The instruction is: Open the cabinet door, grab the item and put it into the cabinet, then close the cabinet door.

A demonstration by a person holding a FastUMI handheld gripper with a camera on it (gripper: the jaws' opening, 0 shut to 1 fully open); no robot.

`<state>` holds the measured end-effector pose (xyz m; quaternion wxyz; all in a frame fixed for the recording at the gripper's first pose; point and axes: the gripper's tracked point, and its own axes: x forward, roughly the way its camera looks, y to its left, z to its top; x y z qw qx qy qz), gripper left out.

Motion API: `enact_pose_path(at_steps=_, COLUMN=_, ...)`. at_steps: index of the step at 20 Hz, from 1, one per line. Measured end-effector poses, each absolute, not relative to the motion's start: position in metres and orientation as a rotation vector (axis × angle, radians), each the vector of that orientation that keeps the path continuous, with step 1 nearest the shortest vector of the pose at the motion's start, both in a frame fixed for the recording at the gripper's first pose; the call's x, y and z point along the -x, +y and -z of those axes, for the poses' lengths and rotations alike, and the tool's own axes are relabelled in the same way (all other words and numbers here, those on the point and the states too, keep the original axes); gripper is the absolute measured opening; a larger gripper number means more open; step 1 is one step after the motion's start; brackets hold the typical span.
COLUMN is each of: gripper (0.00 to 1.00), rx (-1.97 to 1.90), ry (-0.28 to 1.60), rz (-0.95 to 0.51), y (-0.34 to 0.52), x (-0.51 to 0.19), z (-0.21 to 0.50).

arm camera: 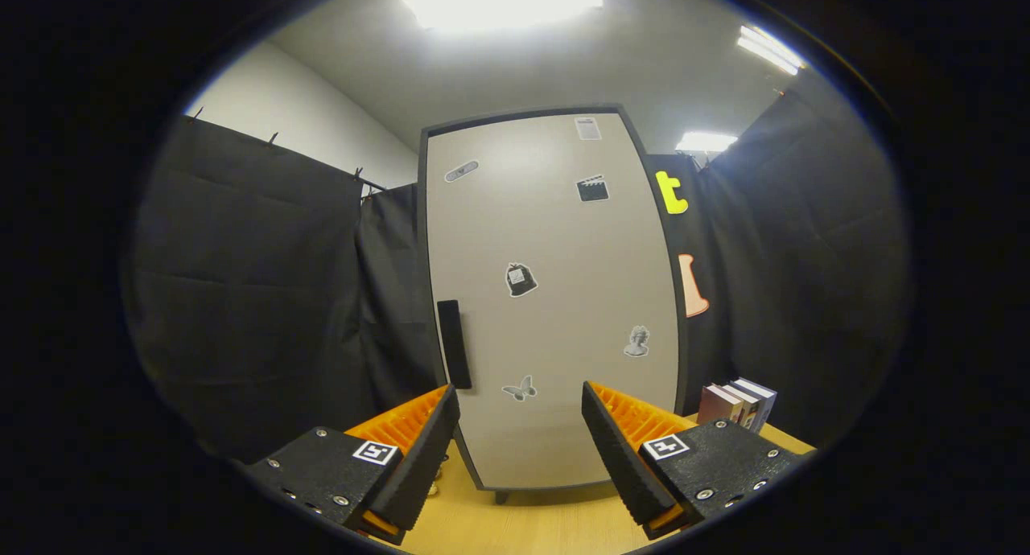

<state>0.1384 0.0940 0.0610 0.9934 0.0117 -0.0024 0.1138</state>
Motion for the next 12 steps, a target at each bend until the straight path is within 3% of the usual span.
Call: enact_pose_path(at_steps=12, gripper=0.95, rx=0.016, ry=0.055, rz=-0.306, y=0.173, x=-0.227, z=-0.057)
